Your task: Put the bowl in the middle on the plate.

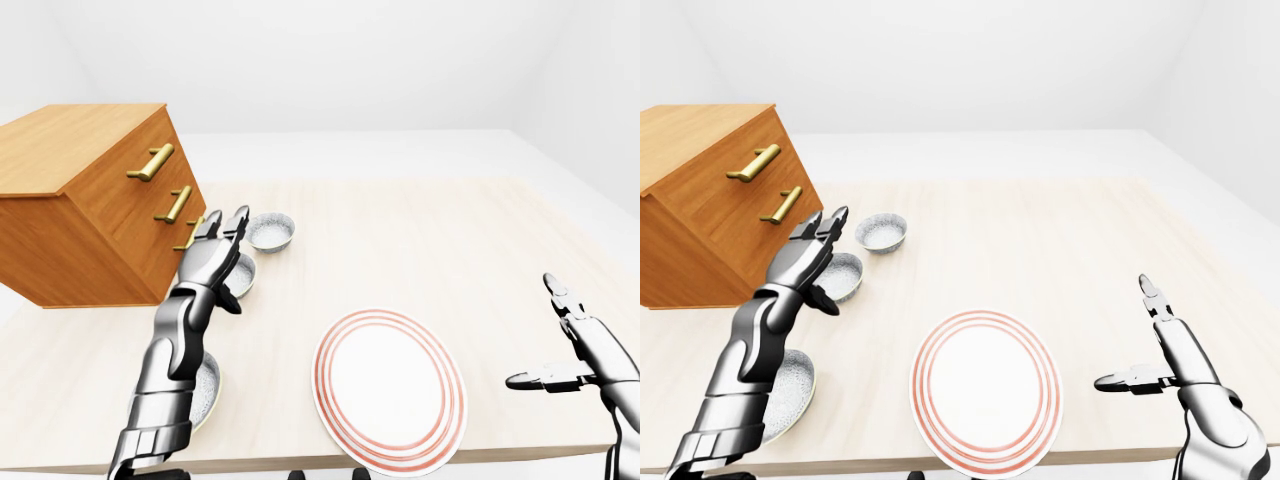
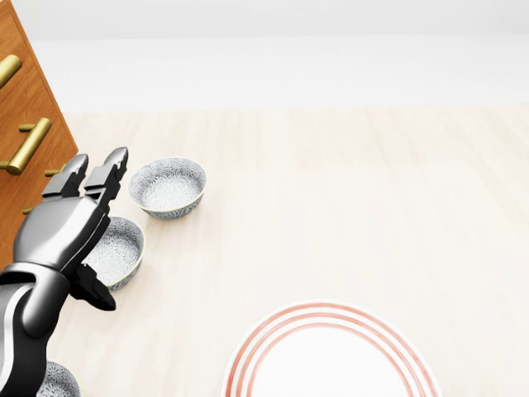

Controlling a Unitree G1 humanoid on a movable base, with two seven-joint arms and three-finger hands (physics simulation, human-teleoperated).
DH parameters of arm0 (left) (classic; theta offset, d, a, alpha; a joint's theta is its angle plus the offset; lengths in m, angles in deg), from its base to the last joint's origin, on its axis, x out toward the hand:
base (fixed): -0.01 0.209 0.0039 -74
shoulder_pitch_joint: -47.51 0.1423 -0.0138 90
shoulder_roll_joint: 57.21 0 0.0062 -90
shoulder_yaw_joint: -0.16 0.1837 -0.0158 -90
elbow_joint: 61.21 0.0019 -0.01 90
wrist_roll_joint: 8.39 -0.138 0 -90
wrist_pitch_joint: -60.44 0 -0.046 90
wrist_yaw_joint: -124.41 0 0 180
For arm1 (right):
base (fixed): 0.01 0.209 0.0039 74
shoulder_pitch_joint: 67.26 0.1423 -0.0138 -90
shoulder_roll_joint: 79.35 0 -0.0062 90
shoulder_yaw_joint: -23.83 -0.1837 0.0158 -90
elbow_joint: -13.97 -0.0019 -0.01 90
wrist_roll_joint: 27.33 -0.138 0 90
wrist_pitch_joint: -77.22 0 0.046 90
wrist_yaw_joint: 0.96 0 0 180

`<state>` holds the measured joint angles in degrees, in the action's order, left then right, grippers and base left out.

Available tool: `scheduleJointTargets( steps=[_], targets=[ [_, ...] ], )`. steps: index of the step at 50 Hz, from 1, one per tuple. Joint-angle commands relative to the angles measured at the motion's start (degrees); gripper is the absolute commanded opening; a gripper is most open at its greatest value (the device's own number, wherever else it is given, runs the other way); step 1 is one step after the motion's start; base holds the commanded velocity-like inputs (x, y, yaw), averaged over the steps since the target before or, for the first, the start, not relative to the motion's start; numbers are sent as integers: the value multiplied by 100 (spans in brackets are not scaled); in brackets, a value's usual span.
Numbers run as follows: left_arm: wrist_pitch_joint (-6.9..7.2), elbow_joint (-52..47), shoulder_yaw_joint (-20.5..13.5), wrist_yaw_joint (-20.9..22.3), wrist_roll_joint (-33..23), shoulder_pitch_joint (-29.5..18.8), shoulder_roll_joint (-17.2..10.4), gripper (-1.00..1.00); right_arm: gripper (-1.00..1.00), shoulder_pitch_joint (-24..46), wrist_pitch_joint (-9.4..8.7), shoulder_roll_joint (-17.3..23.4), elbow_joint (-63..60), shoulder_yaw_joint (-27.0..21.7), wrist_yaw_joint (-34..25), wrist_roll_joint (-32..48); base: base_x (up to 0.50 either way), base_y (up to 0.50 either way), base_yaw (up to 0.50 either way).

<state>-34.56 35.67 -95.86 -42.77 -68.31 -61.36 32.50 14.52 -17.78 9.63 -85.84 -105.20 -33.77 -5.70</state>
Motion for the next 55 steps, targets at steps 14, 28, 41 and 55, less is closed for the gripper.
scheduleJointTargets(
  steps=[14, 28, 41, 55],
  targets=[
    [0, 310, -102, 211, -203, -134, -273, 100, 100, 6, 0, 9, 3, 3, 2, 7, 0, 0, 0],
    [0, 499, -43, 186, -470, -162, -306, 100, 100, 9, 0, 18, 61, 5, 29, 3, 0, 0, 0],
    [0, 465, 10, 132, -953, -139, -341, 100, 100, 3, 0, 2, 0, -4, 0, 17, 0, 0, 0],
    [0, 704, 40, -36, -1116, -160, -331, 100, 100, -1, 0, 4, -37, 17, 11, 19, 0, 0, 0]
  ],
)
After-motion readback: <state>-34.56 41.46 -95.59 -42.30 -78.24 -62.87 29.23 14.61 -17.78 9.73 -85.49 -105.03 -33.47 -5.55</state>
